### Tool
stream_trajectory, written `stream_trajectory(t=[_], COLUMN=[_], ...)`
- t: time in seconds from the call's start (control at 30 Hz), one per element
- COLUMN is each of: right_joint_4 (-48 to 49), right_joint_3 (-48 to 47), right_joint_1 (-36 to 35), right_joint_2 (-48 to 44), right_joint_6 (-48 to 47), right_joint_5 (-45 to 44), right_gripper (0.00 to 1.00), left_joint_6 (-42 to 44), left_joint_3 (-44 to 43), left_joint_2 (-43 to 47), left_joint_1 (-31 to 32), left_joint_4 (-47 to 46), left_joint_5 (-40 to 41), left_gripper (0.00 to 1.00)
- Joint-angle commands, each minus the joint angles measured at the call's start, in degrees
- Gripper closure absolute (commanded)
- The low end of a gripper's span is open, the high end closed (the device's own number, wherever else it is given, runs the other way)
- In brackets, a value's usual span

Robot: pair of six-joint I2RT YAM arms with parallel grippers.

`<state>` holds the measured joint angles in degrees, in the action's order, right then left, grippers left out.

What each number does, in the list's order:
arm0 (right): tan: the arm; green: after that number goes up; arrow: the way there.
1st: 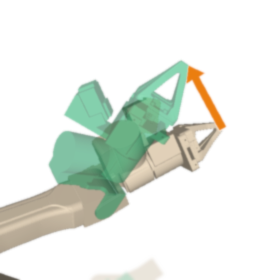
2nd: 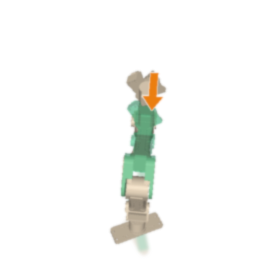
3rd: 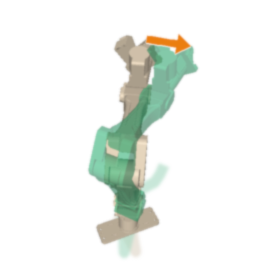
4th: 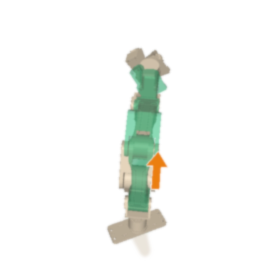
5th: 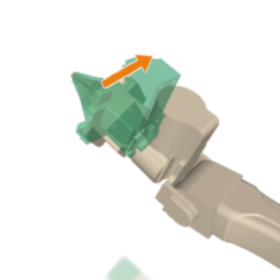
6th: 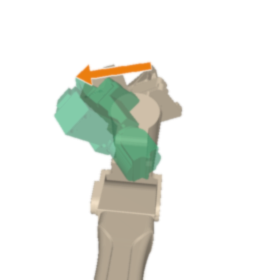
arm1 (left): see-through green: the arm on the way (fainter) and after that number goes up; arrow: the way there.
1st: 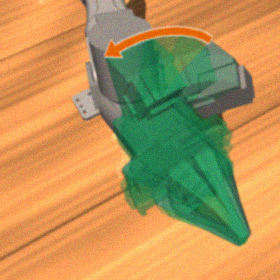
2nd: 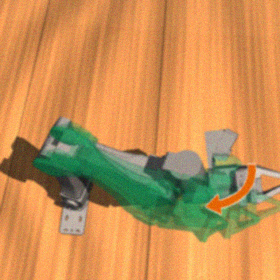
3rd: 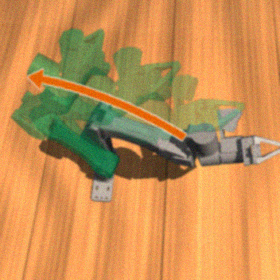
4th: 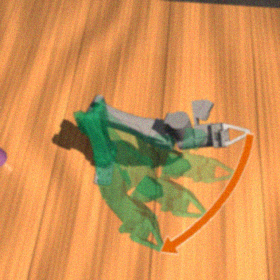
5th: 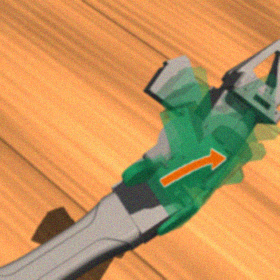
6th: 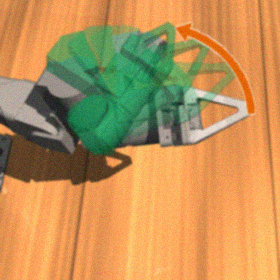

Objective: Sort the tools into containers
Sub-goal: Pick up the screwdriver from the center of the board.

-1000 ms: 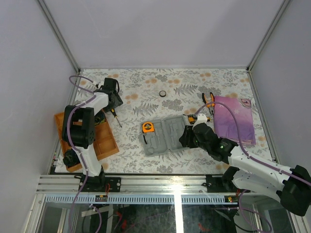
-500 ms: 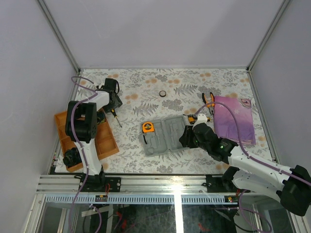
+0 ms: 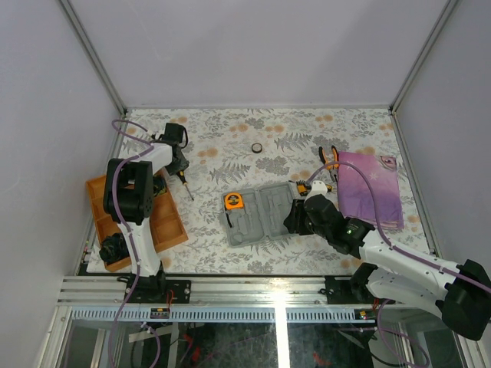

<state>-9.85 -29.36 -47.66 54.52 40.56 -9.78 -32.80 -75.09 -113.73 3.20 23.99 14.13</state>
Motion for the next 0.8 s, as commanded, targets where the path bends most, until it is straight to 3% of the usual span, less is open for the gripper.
stream_trajectory(t=[0.0, 0.33, 0.77], right_joint_4=[0.46, -0.46, -1.09], right_joint_3=[-1.30, -1.75, -3.09], right_joint_1=[0.20, 0.23, 0.21], right_joint_2=[-0.55, -2.16, -4.46], right_joint_6=[0.62, 0.54, -2.60], right_joint_5=[-0.25, -2.12, -5.55], right_gripper=[0.55, 0.55, 0.55], left_joint_6=[-0.60, 1.01, 3.51], left_joint_3=[0.41, 3.74, 14.88], left_joint_2=[-0.42, 8.51, 28.79], left_joint_1=[-0.35, 0.25, 2.48], left_joint_4=[-0.56, -2.08, -8.83], left_joint_5=[-1.06, -5.06, -20.09], left_gripper=[0.75, 0.83, 0.84])
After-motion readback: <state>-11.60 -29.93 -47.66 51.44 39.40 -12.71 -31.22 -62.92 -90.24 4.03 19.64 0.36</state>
